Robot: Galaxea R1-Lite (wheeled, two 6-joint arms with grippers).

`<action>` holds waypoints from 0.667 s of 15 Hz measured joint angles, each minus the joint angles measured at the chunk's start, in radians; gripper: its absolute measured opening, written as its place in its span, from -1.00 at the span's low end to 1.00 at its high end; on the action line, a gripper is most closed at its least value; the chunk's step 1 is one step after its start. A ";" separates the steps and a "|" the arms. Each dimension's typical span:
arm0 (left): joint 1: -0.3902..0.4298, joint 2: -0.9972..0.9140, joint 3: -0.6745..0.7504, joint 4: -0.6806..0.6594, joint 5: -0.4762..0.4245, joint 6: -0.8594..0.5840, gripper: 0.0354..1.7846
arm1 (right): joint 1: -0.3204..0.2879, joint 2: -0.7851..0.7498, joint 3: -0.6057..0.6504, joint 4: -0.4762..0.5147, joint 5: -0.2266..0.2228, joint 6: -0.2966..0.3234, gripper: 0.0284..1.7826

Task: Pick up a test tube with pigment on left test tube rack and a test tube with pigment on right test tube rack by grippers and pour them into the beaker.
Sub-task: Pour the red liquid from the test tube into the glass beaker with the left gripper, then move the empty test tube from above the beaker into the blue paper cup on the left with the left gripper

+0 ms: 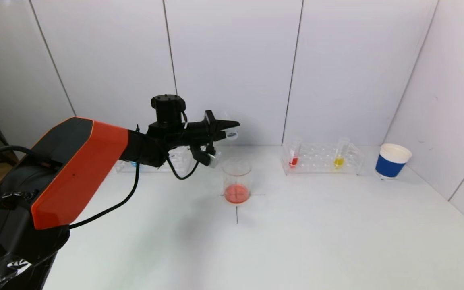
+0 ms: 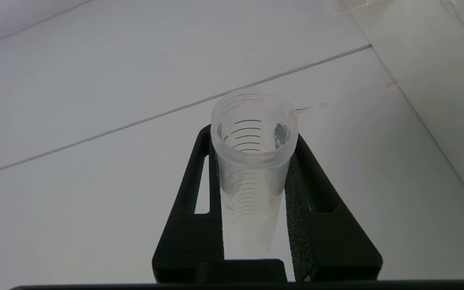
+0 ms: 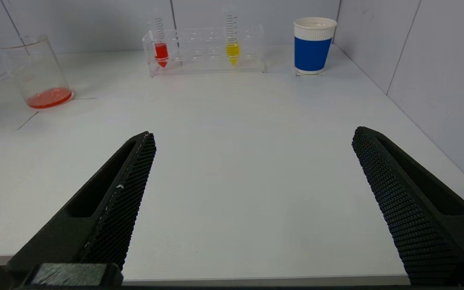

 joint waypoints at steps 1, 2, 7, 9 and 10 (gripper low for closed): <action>-0.001 -0.003 0.000 0.000 0.001 0.003 -0.52 | 0.000 0.000 0.000 0.000 0.000 0.000 0.99; -0.002 -0.005 0.000 0.000 0.003 0.004 -0.52 | -0.001 0.000 0.000 0.000 0.000 0.000 0.99; -0.003 -0.005 0.004 -0.001 0.009 0.005 -0.52 | 0.000 0.000 0.000 0.000 0.000 0.000 0.99; -0.004 -0.005 0.008 -0.001 0.010 0.005 -0.52 | 0.000 0.000 0.000 0.000 0.000 0.000 0.99; -0.004 -0.005 0.010 -0.001 0.010 0.005 -0.52 | 0.000 0.000 0.000 0.000 0.000 0.000 0.99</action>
